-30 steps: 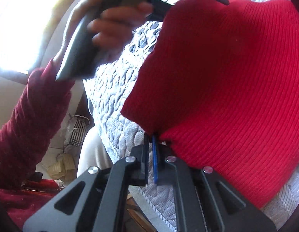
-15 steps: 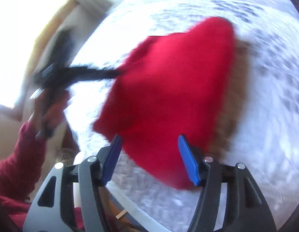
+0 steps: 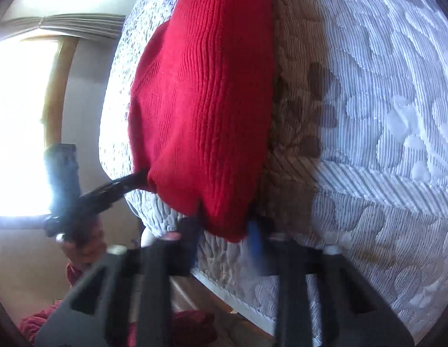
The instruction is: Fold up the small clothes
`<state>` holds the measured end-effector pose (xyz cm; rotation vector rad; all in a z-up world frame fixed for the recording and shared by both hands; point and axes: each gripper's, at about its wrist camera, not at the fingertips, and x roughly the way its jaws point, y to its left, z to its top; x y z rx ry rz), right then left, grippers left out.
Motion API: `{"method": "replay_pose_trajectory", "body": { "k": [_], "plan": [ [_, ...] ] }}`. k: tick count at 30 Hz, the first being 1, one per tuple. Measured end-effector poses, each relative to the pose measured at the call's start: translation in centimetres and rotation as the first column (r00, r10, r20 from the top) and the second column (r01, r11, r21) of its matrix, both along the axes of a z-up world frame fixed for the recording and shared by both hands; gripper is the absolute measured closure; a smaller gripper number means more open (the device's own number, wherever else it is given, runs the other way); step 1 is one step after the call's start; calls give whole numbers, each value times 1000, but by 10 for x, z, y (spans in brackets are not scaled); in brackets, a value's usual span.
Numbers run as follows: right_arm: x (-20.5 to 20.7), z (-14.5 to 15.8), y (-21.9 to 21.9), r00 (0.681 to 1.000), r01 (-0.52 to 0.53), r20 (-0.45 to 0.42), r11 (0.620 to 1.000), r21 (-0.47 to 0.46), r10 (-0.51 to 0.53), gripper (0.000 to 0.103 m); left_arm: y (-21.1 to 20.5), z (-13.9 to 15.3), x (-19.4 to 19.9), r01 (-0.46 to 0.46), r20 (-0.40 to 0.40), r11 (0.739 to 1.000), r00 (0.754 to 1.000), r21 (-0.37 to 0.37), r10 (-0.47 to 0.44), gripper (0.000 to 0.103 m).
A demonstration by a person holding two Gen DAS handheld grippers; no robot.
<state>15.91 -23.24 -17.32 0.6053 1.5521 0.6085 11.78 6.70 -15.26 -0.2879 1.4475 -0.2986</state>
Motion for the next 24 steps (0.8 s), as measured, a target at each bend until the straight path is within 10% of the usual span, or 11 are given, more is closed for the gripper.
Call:
{"method": "replay_pose_trajectory", "body": {
  "k": [13,19,24],
  "plan": [
    [-5,-10,-13,999,-43,17,995,-90,45,85,-12,-9,-14,36,23,999,999,38,-37,72],
    [12,34,-19,990,-64,125,997,-32,67,34,12,31,5,21,92,1000,996,7,-21,47],
    [81,68,-30,971,-2,237,997,-81,21,26,16,41,69,6,143,1000,990,22,-9,39]
  ]
}}
